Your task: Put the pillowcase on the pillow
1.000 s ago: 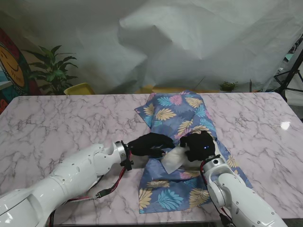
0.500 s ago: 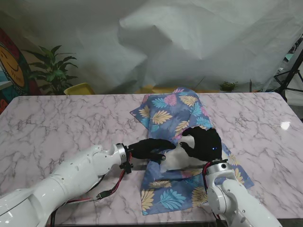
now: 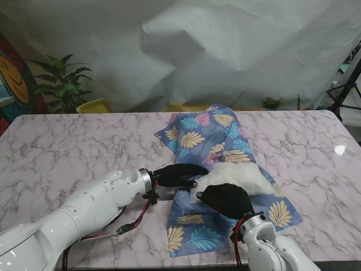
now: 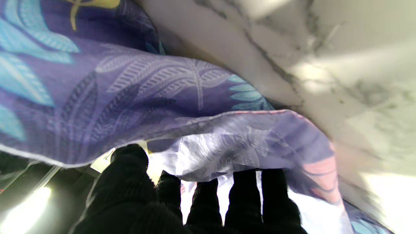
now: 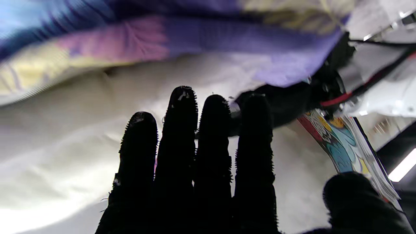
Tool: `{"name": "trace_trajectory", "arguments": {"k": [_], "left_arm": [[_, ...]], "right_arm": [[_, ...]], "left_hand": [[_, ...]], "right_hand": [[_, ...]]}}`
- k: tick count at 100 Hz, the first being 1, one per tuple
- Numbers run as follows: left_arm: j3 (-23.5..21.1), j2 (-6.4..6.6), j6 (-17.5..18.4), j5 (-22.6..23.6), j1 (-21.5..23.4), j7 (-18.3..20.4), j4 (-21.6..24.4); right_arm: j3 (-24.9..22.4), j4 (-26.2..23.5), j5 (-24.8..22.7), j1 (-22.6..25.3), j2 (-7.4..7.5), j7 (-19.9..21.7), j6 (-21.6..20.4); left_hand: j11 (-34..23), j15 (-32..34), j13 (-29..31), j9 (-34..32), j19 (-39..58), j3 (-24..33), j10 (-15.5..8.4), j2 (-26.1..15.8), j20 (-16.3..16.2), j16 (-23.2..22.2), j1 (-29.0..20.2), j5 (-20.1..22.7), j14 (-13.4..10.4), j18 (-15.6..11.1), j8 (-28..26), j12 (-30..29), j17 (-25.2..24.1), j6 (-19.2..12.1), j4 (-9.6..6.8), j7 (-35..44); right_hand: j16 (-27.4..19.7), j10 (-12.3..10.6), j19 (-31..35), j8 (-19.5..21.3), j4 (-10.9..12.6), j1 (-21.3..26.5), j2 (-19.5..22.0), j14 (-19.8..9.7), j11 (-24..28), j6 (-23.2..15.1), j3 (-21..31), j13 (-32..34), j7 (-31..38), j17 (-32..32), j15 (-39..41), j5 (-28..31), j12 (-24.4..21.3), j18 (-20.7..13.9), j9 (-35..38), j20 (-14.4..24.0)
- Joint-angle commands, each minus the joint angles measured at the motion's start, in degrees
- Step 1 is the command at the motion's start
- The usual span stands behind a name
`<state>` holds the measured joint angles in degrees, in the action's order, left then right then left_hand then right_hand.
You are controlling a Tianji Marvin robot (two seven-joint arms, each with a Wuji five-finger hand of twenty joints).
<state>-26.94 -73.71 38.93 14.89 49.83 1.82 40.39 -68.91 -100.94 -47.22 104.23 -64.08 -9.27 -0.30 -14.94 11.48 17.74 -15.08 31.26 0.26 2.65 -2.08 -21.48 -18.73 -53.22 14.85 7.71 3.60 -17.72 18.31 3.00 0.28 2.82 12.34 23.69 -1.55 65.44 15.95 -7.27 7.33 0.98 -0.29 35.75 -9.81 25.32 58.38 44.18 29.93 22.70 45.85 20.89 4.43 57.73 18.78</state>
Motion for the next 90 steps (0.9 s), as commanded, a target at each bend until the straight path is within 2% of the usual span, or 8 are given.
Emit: {"name": "trace_trajectory", "arguments": {"k": [1, 5, 9, 11, 15, 54, 67, 90], "left_arm": [[0.44, -0.04, -0.91, 0.46, 0.15, 1.04, -0.81], [0.49, -0.13, -1.05, 0.51, 0.11, 0.95, -0.83], [0.51, -0.20, -1.20, 0.50, 0.08, 0.88, -0.84], [0.51, -0.22, -1.29, 0.47, 0.07, 0.88, -0.83], [0.50, -0.25, -1.44, 0.39, 0.07, 0.92, -0.79], [0.38, -0.52, -1.28, -0.03, 0.28, 0.79, -1.17], [0.11, -0.28, -1.95, 0.30, 0.52, 0.58, -0.60], [-1.03, 0.16, -4.97, 0.30, 0.98, 0.65, 0.79]], "right_arm": [[0.03, 2.49, -0.37, -0.52, 0.87, -0.56, 1.12], [0.06, 3.21, -0.35, -1.04, 1.10, 0.68, 1.42], [0.14, 4.04, -0.67, -1.63, 1.29, 1.47, 1.63], [0.19, 4.45, -0.85, -1.93, 1.37, 1.71, 1.74], [0.37, 5.28, -1.19, -2.51, 1.47, 1.96, 1.99], [5.07, 15.16, 1.43, -11.59, 1.06, 0.39, -0.43], [6.92, 17.05, 7.21, -13.83, 0.33, 0.51, -3.87], [8.22, 17.55, 16.90, -15.05, 0.47, 8.18, -6.99]], "left_hand": [[1.04, 5.60, 4.47, 1.41, 3.11, -1.26, 1.18, -2.49, -1.92, -2.53, -1.55, -1.46, 5.95, 3.00, -0.07, -0.09, 0.64, 0.48, -1.56, -1.28], [1.03, 5.62, 4.48, 1.33, 3.28, -1.28, 1.18, -2.51, -1.89, -2.52, -1.58, -1.36, 6.00, 3.03, -0.11, -0.08, 0.68, 0.56, -1.57, -1.33], [1.04, 5.64, 4.47, 1.33, 3.40, -1.27, 1.19, -2.53, -1.85, -2.51, -1.63, -1.32, 6.03, 3.10, -0.15, -0.10, 0.64, 0.64, -1.58, -1.38], [1.04, 5.66, 4.50, 1.31, 3.46, -1.28, 1.24, -2.52, -1.84, -2.51, -1.64, -1.30, 6.06, 3.12, -0.16, -0.10, 0.63, 0.62, -1.58, -1.40], [1.09, 5.67, 4.48, 1.38, 3.56, -1.27, 1.24, -2.56, -1.81, -2.50, -1.68, -1.36, 6.03, 3.16, -0.17, -0.12, 0.62, 0.64, -1.59, -1.48], [1.01, 6.01, 4.96, 0.99, 4.49, -1.34, 1.23, -2.66, -1.70, -2.63, -1.70, -1.38, 5.92, 3.32, -0.34, -0.10, 0.77, 1.00, -1.60, -1.80], [1.08, 6.05, 4.95, 1.11, 4.76, -1.34, 1.34, -2.68, -1.68, -2.67, -1.71, -1.30, 6.04, 3.54, -0.39, -0.13, 0.88, 1.02, -1.62, -1.87], [1.21, 6.30, 4.98, 1.35, 5.32, -1.33, 1.79, -2.91, -1.70, -2.82, -1.88, -1.20, 6.45, 3.96, -0.48, -0.17, 1.15, 1.29, -1.64, -1.98]], "right_hand": [[0.43, 0.40, 0.16, 0.56, 1.35, 1.29, 3.78, 0.69, -1.86, 0.78, -4.35, 0.90, -0.90, -0.42, 0.36, 1.80, 0.30, 0.56, 0.57, 0.59], [0.26, 0.59, -0.41, 0.40, 1.36, 0.87, 4.73, 0.71, -2.25, 1.17, -5.54, 0.23, -1.35, -1.29, -0.20, 1.42, 0.15, 0.42, 0.06, 0.38], [0.13, 0.47, -1.08, 0.29, 2.48, 4.95, 7.36, 0.46, -2.61, 1.18, -13.45, -0.28, -1.79, -2.33, -1.06, 1.35, -0.24, 0.03, -0.41, -0.27], [-0.53, 0.43, -1.32, 0.23, 3.43, 10.67, 10.24, 0.42, -2.79, 1.18, -22.86, -0.71, -1.88, -2.82, -1.34, 1.20, -0.70, -0.32, -0.66, -1.60], [-1.21, 0.39, -2.22, -0.10, 3.75, 12.07, 12.13, 0.23, -3.65, 1.39, -26.27, -1.94, -2.55, -4.04, -2.49, 0.46, -1.21, -0.84, -1.60, -2.16], [-12.78, 0.86, -15.70, -3.19, 4.23, 7.06, 18.73, -3.11, -10.30, 4.58, -27.20, -21.45, -9.48, -17.30, -12.11, -15.23, -5.27, -7.62, -20.60, -6.14], [-12.23, 1.25, -15.06, -2.46, 4.29, 6.63, 19.65, -1.85, -8.28, 3.70, -27.13, -16.72, -7.15, -15.36, -9.47, -9.83, -4.75, -5.67, -14.86, -5.94], [-9.58, 3.71, -6.04, -2.38, 4.43, 5.32, 21.37, 3.49, -6.34, 3.73, -27.18, 0.48, -4.32, -2.42, -2.40, 4.74, -5.06, 1.87, 3.59, -3.02]]}}
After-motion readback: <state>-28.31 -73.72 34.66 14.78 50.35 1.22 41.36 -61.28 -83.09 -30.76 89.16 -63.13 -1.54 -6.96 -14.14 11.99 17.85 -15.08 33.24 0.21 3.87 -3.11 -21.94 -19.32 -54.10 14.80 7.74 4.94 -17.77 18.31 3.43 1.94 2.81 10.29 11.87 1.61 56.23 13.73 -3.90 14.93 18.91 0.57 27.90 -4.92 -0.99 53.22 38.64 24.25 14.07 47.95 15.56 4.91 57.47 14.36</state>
